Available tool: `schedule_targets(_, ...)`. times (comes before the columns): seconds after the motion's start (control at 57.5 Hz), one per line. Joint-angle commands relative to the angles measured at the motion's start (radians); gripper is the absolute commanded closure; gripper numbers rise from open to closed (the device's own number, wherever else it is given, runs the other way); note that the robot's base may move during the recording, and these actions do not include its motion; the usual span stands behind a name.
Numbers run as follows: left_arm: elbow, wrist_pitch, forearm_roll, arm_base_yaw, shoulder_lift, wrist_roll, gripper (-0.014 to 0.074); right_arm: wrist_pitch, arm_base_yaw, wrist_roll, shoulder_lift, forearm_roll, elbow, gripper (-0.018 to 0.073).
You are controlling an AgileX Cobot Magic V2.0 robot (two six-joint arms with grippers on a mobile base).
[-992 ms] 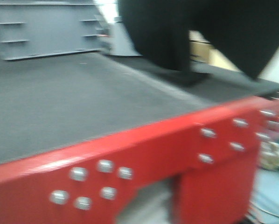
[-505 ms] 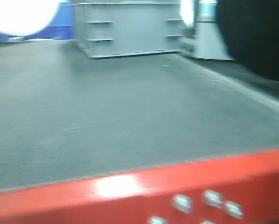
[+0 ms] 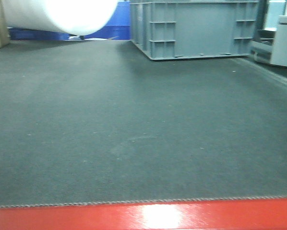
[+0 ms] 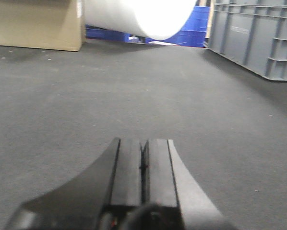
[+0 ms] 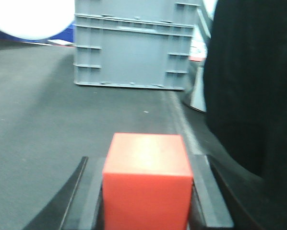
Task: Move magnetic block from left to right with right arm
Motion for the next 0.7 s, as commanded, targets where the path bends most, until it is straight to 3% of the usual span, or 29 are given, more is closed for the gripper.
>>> schedule_targets(0.0,0.008,-0.081,-0.003,-0.007,-0.009,-0.007,0.0722,-0.091,-0.002,-0.009,0.008,-0.009,-0.031,0.0263)
schedule_targets(0.679,0.008,-0.081,-0.003,-0.007,-0.009,-0.007,0.0722,-0.091,-0.002,-0.009,0.008,-0.009,-0.031,0.0263)
